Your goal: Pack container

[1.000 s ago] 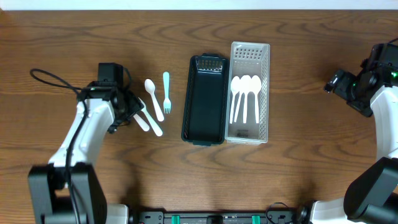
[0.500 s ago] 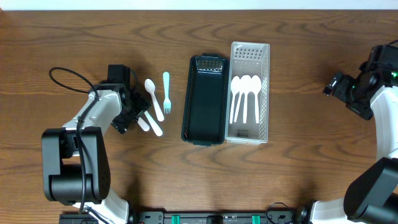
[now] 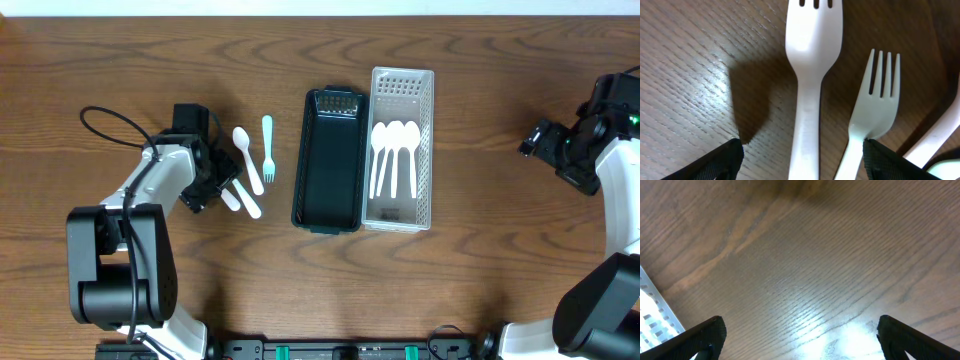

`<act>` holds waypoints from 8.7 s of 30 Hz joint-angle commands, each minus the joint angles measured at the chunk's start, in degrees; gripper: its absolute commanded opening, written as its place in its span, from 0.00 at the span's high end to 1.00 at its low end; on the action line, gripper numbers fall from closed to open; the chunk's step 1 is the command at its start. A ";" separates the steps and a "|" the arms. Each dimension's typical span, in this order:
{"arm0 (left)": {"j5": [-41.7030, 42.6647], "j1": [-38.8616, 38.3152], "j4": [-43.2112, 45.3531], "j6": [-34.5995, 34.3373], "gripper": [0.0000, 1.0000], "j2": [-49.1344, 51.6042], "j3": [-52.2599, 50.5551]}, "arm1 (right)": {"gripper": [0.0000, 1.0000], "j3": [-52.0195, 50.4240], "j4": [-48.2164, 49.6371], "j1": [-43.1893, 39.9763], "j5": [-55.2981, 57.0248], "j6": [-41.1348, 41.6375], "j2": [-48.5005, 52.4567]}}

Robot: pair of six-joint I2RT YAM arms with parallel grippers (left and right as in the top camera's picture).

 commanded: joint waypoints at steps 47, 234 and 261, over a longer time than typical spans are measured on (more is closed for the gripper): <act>3.93 3.37 -6.69 10.82 0.94 2.89 3.56 | 0.01 0.00 -3.26 -0.24 -0.26 -0.20 0.24; 6.62 -29.03 -8.37 24.55 0.57 -10.32 20.59 | 0.01 0.00 -4.70 -0.24 -0.22 -0.20 0.24; -3.54 -5.14 -15.37 31.34 0.57 9.68 14.53 | 0.01 0.00 -5.16 -0.24 -0.22 -0.22 0.24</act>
